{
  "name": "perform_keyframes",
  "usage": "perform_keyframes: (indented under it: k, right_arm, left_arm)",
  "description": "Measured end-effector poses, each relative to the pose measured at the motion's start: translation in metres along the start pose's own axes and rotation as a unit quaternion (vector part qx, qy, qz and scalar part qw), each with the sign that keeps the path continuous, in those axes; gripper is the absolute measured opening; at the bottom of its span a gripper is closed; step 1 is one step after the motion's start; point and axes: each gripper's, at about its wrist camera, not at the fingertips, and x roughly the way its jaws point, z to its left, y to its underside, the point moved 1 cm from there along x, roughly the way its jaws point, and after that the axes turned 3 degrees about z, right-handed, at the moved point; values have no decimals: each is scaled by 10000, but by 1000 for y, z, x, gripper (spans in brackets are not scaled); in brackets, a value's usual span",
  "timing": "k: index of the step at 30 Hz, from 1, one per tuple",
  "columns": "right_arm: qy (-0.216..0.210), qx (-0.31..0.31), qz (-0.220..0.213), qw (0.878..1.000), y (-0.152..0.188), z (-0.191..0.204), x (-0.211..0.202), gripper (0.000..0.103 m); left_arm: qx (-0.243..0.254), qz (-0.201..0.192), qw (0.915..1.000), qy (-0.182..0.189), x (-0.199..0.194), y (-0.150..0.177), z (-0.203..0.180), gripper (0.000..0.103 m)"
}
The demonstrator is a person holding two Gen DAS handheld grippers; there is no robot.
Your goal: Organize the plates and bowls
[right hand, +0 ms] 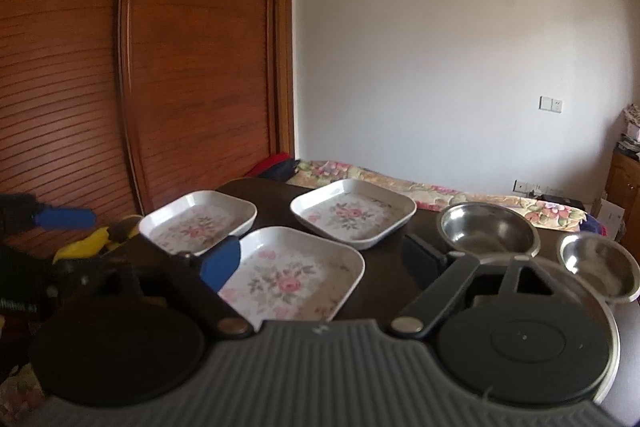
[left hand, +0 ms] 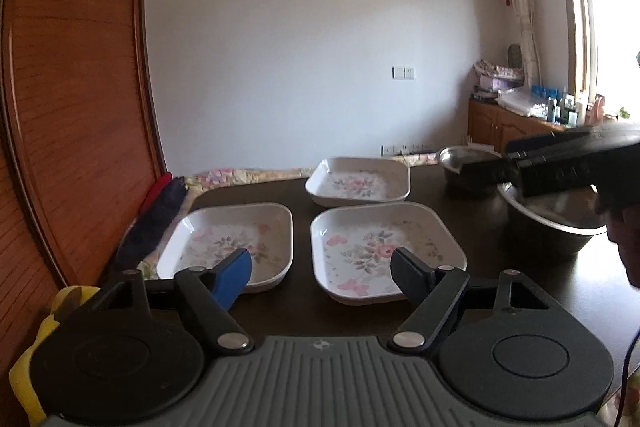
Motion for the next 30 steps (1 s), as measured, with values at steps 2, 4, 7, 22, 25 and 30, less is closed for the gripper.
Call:
perform_keyframes:
  k: [2, 4, 7, 22, 25, 30]
  right_arm:
    - [-16, -22, 132, 9999, -7, -2, 11, 85]
    - [-45, -42, 298, 9995, -12, -5, 24, 84]
    - [-110, -84, 553, 9984, -17, -9, 42, 83]
    - [-505, -376, 1581, 9854, -29, -29, 109, 81]
    - [-683, -334, 1718, 9822, -31, -33, 117, 81]
    - [-657, -443, 1890, 9788, -34, -37, 129, 81]
  left_arm:
    - [-34, 111, 9999, 69, 8, 0, 4, 98]
    - [-100, 209, 9996, 130, 16, 0, 10, 95]
    - [-212, 345, 9990, 204, 28, 1, 16, 91]
    - [-307, 741, 9954, 529, 58, -1, 15, 82]
    - [-349, 752, 9950, 564, 60, -2, 16, 82]
    - [-356, 814, 9942, 602, 67, -3, 18, 82]
